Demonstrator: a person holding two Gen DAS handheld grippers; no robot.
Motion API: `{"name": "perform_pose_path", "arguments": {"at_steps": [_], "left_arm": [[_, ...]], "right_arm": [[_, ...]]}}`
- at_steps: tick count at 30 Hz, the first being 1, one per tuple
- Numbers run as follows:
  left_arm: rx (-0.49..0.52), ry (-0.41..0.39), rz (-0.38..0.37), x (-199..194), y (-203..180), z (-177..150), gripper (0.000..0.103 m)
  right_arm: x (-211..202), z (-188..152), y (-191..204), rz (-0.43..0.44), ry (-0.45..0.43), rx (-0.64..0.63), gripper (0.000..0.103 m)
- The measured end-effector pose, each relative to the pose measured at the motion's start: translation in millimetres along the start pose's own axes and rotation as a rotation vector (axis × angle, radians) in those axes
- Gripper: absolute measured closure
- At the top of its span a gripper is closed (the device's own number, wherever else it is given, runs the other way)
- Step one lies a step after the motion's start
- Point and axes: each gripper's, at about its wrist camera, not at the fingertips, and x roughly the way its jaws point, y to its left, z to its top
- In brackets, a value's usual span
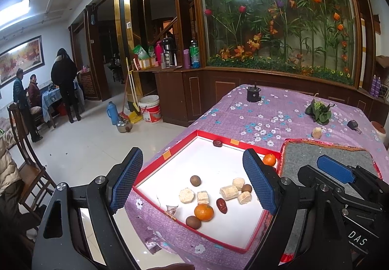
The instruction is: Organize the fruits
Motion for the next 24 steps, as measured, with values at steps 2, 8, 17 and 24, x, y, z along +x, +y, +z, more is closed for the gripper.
{"name": "perform_pose_path", "arguments": {"at_steps": [2,8,17,24], "left_arm": [[-0.001,-0.001,0.002,0.0,-0.1,0.0,0.018],[-0.004,-0.004,0.000,-0.8,-1.6,0.7,0.018],[-0.003,-0.011,-0.008,-2.0,1.9,1.4,0.018],[-0.005,-0.045,-0.006,-5.6,9.8,1.6,0.018]], "right_arm": [[-0.1,0.2,1.0,-0.003,-0.002,-0.009,0.052],[1.3,0.5,4.5,-0.001,0.001,-0.026,0.052],[1.2,-0.8,8.6,0.003,0.001,-0.043,0.052],[2.4,-1.2,10.5,0.003,0.004,-0.049,0.052]]}}
